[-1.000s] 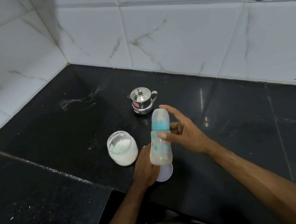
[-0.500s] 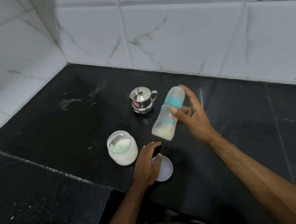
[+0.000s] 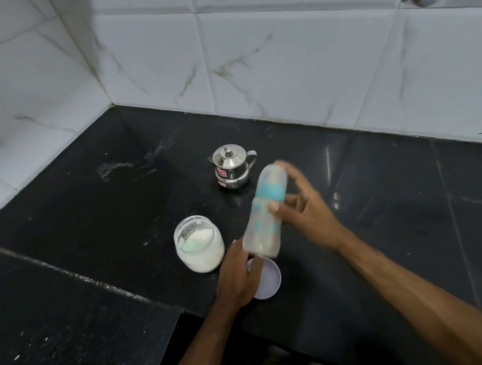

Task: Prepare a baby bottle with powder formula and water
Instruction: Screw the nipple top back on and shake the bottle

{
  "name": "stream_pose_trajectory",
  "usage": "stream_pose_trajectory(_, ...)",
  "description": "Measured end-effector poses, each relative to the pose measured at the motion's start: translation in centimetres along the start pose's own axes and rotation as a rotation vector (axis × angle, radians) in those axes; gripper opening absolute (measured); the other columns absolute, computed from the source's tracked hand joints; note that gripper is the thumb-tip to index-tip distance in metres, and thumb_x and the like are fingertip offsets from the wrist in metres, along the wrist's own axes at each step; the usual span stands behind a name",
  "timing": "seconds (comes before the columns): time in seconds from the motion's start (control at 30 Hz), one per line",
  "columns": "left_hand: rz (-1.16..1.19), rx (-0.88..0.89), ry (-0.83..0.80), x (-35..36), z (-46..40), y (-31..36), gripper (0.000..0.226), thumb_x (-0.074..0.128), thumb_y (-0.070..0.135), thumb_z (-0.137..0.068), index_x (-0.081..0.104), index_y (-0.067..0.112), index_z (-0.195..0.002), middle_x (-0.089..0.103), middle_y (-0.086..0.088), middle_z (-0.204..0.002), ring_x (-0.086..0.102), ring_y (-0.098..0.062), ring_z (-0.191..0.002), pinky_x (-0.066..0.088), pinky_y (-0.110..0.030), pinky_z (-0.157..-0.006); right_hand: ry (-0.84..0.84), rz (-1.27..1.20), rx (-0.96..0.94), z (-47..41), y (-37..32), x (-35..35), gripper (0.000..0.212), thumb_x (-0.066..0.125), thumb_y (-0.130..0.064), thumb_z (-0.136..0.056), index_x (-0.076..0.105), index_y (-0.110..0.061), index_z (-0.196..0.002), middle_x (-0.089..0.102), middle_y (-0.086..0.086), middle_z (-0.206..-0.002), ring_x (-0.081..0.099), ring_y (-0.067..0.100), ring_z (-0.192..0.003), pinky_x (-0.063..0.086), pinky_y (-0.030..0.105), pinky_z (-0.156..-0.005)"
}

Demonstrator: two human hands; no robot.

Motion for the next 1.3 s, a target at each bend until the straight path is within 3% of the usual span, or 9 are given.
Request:
stream_pose_trajectory(0.1, 0.062, -0.056, -0.011, -0.3, 0.1, 0.7, 0.06, 0.059, 0.032, -0.077, 0.052, 0.005, -0.13, 0.058, -0.01, -0.129, 0.053, -0.027, -0.121, 0.042, -0.043, -0.105, -0.147, 0.101, 0.044, 0.7, 0.8, 0.7, 0.076, 0.069, -0.007, -0.082, 0.029, -0.029, -0.143, 0.068, 0.007, -0.116, 0.069, 0.027, -0.105, 0.059, 0.037, -0.08)
stream_pose_trajectory(0.27, -0.056, 0.032, -0.001, -0.1, 0.0, -0.3, 0.041, 0.044, 0.034, -0.09, 0.06, 0.016, -0.123, 0.061, 0.007, -0.125, 0.051, -0.008, -0.12, 0.035, -0.044, -0.107, 0.202, -0.085, -0.062, -0.9, -1.1, -0.9, 0.073, 0.065, -0.016, -0.084, 0.027, -0.027, -0.145, 0.068, 0.013, -0.114, 0.071, 0.025, -0.099, 0.059, 0.033, -0.071)
stream_pose_trajectory(0.43, 0.044, -0.024, -0.016, -0.6, 0.0, 0.8, 0.04, 0.06, 0.014, -0.09, 0.053, 0.01, -0.129, 0.059, -0.006, -0.127, 0.054, -0.025, -0.119, 0.042, -0.044, -0.103, -0.176, 0.119, 0.033, 0.4, 0.5, 0.7, 0.073, 0.068, -0.002, -0.084, 0.032, -0.032, -0.14, 0.066, 0.012, -0.119, 0.069, 0.025, -0.104, 0.058, 0.034, -0.079)
stream_pose_trajectory(0.6, -0.052, 0.048, 0.011, -0.2, 0.0, -0.2, 0.039, 0.044, 0.034, -0.09, 0.059, 0.019, -0.122, 0.062, 0.008, -0.122, 0.053, -0.009, -0.118, 0.037, -0.045, -0.106, 0.158, -0.046, -0.061, -1.0, -1.4, -0.8, 0.072, 0.065, -0.016, -0.084, 0.028, -0.028, -0.144, 0.066, 0.015, -0.117, 0.07, 0.024, -0.101, 0.059, 0.032, -0.072)
stream_pose_trajectory(0.77, 0.004, -0.02, -0.035, -0.5, 0.1, 0.7, 0.062, 0.058, 0.029, -0.073, 0.051, 0.007, -0.13, 0.058, -0.012, -0.127, 0.055, -0.029, -0.118, 0.044, -0.043, -0.102, -0.255, 0.149, 0.061, 0.5, 0.8, 0.6, 0.075, 0.069, -0.005, -0.083, 0.03, -0.03, -0.142, 0.066, 0.014, -0.119, 0.068, 0.028, -0.106, 0.058, 0.038, -0.082)
stream_pose_trajectory(0.87, 0.003, 0.043, -0.001, -0.3, 0.1, 0.3, 0.041, 0.049, 0.034, -0.086, 0.058, 0.015, -0.122, 0.06, 0.002, -0.12, 0.055, -0.018, -0.113, 0.043, -0.048, -0.1, -0.034, 0.02, -0.002, -0.5, -0.4, -0.2, 0.072, 0.068, -0.012, -0.081, 0.031, -0.028, -0.141, 0.069, 0.01, -0.112, 0.07, 0.027, -0.102, 0.059, 0.035, -0.076)
stream_pose_trajectory(0.97, -0.037, 0.055, 0.032, 0.0, 0.0, -0.2, 0.042, 0.044, 0.035, -0.089, 0.06, 0.015, -0.123, 0.061, 0.007, -0.124, 0.051, -0.005, -0.118, 0.038, -0.046, -0.105, 0.143, -0.055, -0.044, -1.0, -1.1, -0.7, 0.072, 0.065, -0.017, -0.083, 0.028, -0.028, -0.144, 0.068, 0.013, -0.115, 0.071, 0.024, -0.1, 0.059, 0.033, -0.072)
stream_pose_trajectory(1.13, 0.079, -0.027, -0.047, -0.3, -0.1, 0.4, 0.053, 0.06, 0.038, -0.078, 0.054, 0.017, -0.127, 0.059, -0.012, -0.127, 0.055, -0.029, -0.12, 0.043, -0.048, -0.103, -0.241, 0.138, 0.052, 0.4, 0.7, 0.8, 0.074, 0.068, -0.004, -0.083, 0.03, -0.031, -0.141, 0.067, 0.011, -0.117, 0.069, 0.027, -0.104, 0.058, 0.034, -0.08)
stream_pose_trajectory(1.3, -0.036, 0.064, 0.015, 0.2, -0.1, -0.3, 0.042, 0.043, 0.035, -0.09, 0.061, 0.014, -0.122, 0.06, 0.01, -0.124, 0.051, -0.004, -0.118, 0.036, -0.039, -0.107, 0.125, -0.009, -0.067, -1.6, -1.2, -0.9, 0.072, 0.066, -0.019, -0.082, 0.029, -0.03, -0.142, 0.069, 0.01, -0.113, 0.071, 0.024, -0.099, 0.059, 0.033, -0.071)
Point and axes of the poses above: each hand's wrist, its own z-axis away from the middle knuckle, its own x-axis out of the palm, y = z × x, the point moved 2 cm from there along -z, towards the middle knuckle
